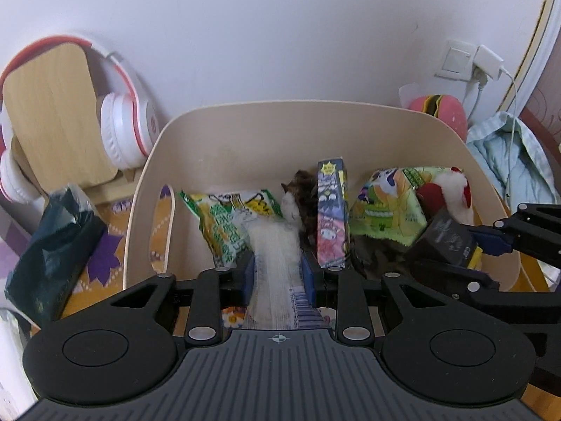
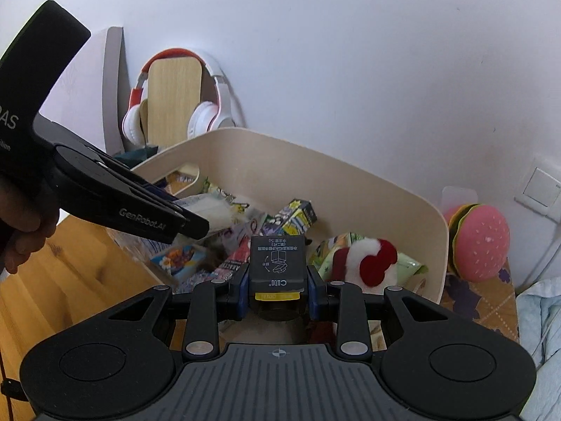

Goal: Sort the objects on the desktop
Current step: 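Open both tools to drop the pad and small box into the basket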

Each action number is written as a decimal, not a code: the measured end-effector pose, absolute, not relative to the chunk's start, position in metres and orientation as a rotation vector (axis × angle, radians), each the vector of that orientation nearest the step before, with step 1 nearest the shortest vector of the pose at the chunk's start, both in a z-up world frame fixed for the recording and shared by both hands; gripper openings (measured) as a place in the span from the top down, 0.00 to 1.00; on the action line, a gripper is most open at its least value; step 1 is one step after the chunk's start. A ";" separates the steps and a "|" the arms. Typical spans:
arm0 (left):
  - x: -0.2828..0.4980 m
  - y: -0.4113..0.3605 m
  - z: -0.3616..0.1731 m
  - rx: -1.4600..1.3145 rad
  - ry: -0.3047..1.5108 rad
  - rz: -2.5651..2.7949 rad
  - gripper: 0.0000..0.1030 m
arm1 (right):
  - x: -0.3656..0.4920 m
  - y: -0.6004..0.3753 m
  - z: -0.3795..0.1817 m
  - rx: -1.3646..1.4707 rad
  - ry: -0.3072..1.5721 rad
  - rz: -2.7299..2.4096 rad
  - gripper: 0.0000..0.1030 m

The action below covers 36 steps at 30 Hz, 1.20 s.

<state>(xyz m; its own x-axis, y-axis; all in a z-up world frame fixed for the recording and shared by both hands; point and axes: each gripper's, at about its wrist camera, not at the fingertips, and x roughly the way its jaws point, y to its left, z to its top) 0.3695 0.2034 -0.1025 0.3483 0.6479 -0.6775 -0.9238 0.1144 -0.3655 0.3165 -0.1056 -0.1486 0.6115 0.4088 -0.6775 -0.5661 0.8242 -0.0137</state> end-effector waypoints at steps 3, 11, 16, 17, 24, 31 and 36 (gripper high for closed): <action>0.368 0.204 -0.103 -0.875 0.422 1.191 0.39 | 0.318 -0.106 -0.151 -0.229 0.734 0.563 0.60; 0.369 0.194 -0.098 -0.877 0.451 1.184 0.32 | 0.313 -0.115 -0.140 -0.171 0.728 0.536 0.22; 0.371 0.185 -0.091 -0.876 0.439 1.185 0.32 | 0.308 -0.118 -0.133 -0.154 0.725 0.523 0.13; 0.371 0.184 -0.089 -0.876 0.436 1.187 0.32 | 0.307 -0.119 -0.132 -0.156 0.726 0.521 0.13; 0.373 0.169 -0.077 -0.869 0.433 1.192 0.32 | 0.296 -0.124 -0.126 -0.149 0.722 0.504 0.04; 0.372 0.146 -0.065 -0.835 0.431 1.225 0.32 | 0.285 -0.133 -0.121 -0.140 0.718 0.488 0.00; 0.371 0.128 -0.055 -0.793 0.441 1.258 0.32 | 0.272 -0.141 -0.118 -0.136 0.724 0.482 0.00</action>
<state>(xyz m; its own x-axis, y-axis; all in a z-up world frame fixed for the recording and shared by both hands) 0.3707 0.1276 -0.0549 0.2759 0.6683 -0.6908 -0.9534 0.0987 -0.2852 0.2717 -0.1414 -0.1175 0.6454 0.3756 -0.6651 -0.4680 0.8826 0.0443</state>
